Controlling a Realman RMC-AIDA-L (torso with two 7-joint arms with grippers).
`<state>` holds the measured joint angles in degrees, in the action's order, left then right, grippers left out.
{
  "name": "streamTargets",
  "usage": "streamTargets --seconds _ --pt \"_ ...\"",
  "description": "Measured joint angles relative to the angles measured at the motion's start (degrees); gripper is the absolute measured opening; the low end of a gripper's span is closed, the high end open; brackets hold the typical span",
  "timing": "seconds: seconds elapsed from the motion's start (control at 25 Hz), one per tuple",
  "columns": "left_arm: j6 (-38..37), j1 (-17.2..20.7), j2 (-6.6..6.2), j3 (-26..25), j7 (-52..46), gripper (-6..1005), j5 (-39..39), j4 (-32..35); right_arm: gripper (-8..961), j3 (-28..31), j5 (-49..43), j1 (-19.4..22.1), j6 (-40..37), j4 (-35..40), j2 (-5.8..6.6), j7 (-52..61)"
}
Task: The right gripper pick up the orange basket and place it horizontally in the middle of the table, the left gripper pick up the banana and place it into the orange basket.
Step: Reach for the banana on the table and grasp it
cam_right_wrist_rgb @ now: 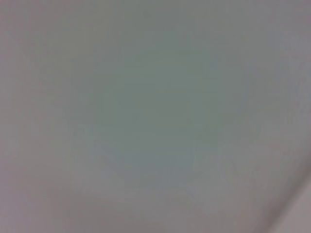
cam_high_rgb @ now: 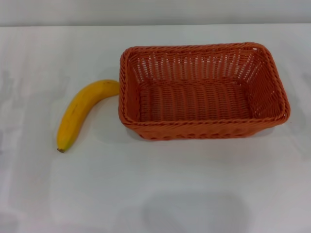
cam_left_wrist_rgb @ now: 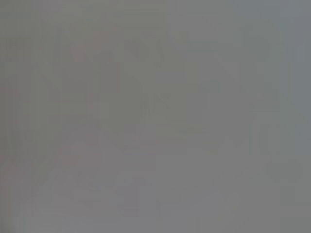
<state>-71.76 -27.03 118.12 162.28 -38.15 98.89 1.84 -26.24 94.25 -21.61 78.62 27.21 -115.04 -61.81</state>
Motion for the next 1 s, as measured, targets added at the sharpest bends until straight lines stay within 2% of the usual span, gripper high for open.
streamTargets --seconds 0.16,0.44,0.56,0.72,0.84,1.0 --pt "-0.3 0.1 0.79 0.2 0.0 871 0.0 -1.5 448 1.1 7.1 -0.3 0.2 -6.2 0.02 -12.8" --pt "0.1 0.1 0.84 0.4 -2.0 871 -2.8 -1.6 475 1.3 8.9 -1.8 -1.2 -7.4 -0.19 -36.7" --pt "1.3 0.3 0.6 0.4 -6.9 871 -5.2 -2.7 486 2.2 10.1 -2.2 -1.9 -9.0 -0.24 -46.5" --pt "2.3 0.0 0.41 0.4 -18.5 871 -12.3 -8.4 519 3.1 16.0 -2.2 -1.9 -13.3 -0.31 -62.9" --pt "2.6 -1.0 -0.3 0.5 -32.2 871 -20.6 -14.8 581 3.2 21.8 -2.2 -1.6 -17.1 -0.36 -74.4" --pt "1.6 -3.8 -3.41 0.6 -51.2 871 -35.4 -22.2 664 3.2 26.9 -2.2 -1.5 -20.0 -0.37 -84.2"
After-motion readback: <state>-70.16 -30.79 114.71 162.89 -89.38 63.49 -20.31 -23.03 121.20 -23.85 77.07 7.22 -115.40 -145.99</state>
